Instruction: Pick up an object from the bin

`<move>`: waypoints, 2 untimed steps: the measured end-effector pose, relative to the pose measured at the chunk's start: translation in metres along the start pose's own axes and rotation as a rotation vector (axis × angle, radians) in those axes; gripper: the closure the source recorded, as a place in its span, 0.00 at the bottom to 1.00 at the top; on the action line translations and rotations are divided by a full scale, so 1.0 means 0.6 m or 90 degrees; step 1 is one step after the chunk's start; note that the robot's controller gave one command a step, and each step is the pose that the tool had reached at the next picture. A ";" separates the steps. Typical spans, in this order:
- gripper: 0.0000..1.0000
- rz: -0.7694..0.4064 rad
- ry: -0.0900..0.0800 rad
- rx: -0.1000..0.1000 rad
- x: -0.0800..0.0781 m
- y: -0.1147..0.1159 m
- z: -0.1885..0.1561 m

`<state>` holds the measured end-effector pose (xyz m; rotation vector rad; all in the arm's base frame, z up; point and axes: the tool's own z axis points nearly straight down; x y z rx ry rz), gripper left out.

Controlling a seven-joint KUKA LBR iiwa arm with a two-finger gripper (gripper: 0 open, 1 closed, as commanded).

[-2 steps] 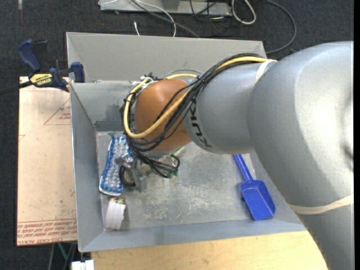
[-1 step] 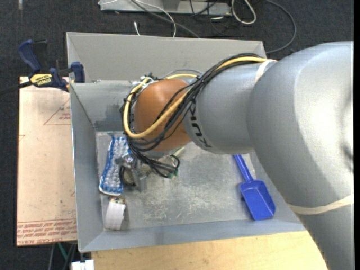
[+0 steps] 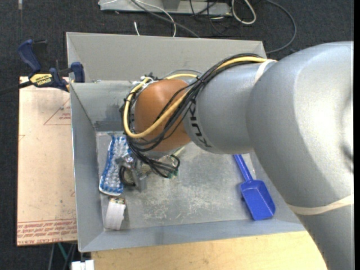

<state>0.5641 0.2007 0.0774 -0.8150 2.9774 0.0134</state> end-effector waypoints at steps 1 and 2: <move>1.00 0.000 0.000 0.000 0.000 0.000 0.000; 1.00 0.000 0.000 0.000 0.000 0.000 0.000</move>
Offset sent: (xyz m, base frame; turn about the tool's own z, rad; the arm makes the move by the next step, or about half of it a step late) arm 0.0000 0.0000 0.0000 0.0000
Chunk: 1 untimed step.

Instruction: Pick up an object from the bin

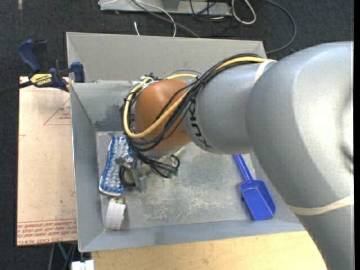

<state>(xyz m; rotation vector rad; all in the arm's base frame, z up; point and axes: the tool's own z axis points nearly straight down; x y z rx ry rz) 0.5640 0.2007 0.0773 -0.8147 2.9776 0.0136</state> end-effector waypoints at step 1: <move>1.00 0.000 0.000 0.000 0.000 0.000 0.000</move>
Offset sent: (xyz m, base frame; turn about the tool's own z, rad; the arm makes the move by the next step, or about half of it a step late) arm 0.0000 0.0000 0.0000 0.0000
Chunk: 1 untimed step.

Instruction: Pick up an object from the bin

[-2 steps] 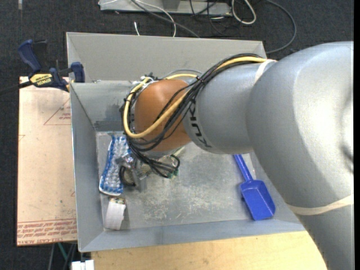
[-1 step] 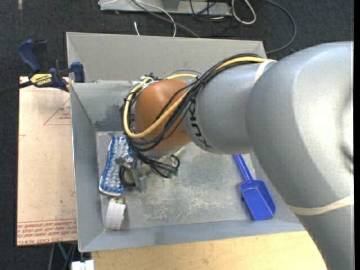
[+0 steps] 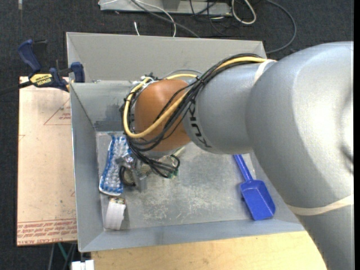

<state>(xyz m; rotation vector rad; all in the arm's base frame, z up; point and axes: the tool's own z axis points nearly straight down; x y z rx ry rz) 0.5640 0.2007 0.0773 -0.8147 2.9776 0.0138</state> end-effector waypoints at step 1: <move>1.00 0.000 0.000 0.000 0.000 0.000 0.000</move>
Offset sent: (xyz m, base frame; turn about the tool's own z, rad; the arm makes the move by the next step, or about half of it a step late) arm 0.0000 0.0000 0.0000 0.0000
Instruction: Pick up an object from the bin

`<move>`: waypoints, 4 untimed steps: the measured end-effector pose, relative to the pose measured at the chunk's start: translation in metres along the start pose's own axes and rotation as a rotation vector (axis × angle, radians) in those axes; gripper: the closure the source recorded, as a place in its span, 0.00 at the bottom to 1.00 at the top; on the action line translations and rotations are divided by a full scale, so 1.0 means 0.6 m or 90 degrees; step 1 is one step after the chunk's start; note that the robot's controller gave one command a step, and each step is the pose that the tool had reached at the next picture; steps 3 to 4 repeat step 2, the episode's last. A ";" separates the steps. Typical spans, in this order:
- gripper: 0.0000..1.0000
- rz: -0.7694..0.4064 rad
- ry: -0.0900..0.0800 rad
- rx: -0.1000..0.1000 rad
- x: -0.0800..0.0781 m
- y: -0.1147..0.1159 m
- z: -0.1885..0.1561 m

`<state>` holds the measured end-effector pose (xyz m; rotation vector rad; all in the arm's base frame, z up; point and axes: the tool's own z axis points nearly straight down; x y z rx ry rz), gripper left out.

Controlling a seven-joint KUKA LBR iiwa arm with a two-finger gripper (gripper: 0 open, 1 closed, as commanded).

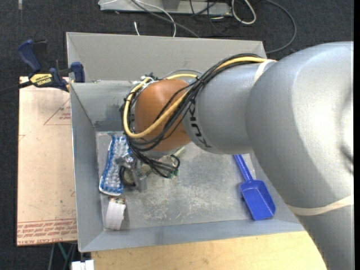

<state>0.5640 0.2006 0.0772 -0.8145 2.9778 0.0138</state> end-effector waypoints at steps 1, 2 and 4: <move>1.00 -0.001 0.000 0.000 0.000 0.000 0.000; 0.00 -0.020 0.001 0.002 -0.006 0.004 0.001; 0.00 -0.020 0.001 0.002 -0.006 0.004 0.001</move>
Offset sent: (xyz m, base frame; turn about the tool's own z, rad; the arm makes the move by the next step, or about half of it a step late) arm 0.0033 0.0270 -0.0072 -0.1569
